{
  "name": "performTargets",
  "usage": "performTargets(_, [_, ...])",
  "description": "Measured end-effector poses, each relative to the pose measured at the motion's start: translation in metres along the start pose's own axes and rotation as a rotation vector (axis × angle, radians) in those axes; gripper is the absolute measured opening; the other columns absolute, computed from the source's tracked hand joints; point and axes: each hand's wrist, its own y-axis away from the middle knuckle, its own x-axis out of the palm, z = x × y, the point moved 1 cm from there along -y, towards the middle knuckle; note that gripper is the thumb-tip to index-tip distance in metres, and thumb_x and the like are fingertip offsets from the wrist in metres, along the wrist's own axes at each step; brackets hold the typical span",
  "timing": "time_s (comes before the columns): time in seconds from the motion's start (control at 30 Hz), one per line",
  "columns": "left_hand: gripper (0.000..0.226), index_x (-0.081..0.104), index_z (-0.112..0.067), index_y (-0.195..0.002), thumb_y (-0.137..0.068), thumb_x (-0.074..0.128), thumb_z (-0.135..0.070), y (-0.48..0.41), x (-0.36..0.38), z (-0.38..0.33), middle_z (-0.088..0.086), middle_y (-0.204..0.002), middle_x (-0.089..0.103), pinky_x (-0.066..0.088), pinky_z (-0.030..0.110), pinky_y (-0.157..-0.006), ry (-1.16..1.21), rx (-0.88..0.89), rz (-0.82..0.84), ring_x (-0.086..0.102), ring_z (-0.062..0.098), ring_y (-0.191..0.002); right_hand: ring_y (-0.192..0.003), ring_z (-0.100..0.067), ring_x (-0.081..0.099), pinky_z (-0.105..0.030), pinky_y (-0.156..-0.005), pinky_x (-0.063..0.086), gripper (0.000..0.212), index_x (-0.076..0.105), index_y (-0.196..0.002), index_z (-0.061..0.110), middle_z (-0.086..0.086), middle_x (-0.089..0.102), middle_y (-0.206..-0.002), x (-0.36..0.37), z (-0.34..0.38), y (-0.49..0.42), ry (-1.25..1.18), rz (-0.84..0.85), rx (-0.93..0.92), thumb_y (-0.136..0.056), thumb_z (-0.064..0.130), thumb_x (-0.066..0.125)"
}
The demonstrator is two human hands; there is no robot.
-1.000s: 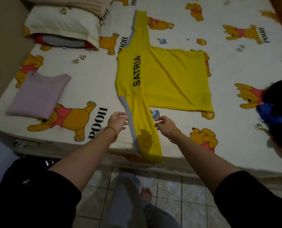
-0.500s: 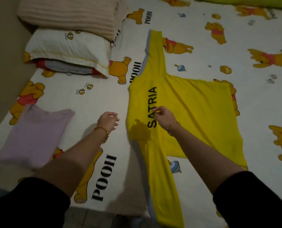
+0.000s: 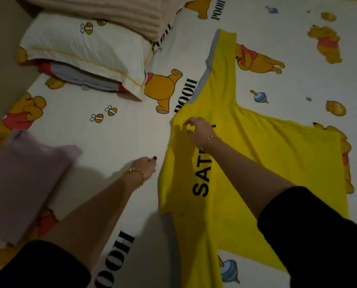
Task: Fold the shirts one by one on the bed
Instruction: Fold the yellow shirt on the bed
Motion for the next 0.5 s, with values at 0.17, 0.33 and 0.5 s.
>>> performTargets(0.17, [0.034,0.053,-0.018,-0.073,-0.088,0.057,-0.047,-0.006,0.018,-0.002,0.001,-0.067,0.049,0.032,0.026,-0.055,-0.301,0.131,0.059,0.043,0.011,-0.058,-0.109,-0.032,0.055,-0.033,-0.068,0.049,0.084,0.037,-0.142,0.023,-0.002,0.009,-0.157,0.011,0.011,-0.037,0.348,0.151,-0.185,-0.072,-0.019,0.057])
performTargets(0.33, [0.027,0.042,-0.017,-0.068,-0.093,0.052,-0.021,-0.012,0.017,0.007,0.001,-0.064,0.042,0.031,0.029,-0.058,0.072,0.174,-0.005,0.041,0.016,-0.061,-0.121,-0.036,0.051,-0.038,-0.083,0.049,0.091,0.016,-0.151,0.022,-0.007,0.007,-0.157,0.031,0.018,-0.057,0.511,0.342,-0.214,-0.078,-0.015,0.057])
performTargets(0.5, [0.009,0.044,-0.015,-0.094,-0.099,0.045,-0.023,-0.013,0.008,0.023,0.002,-0.072,0.040,0.032,0.025,-0.052,0.403,0.058,-0.077,0.040,0.015,-0.061,-0.113,-0.037,0.055,-0.039,-0.090,0.046,0.049,0.037,-0.136,0.005,-0.021,0.017,-0.149,0.038,0.031,-0.071,0.486,0.239,-0.058,-0.089,-0.005,0.050])
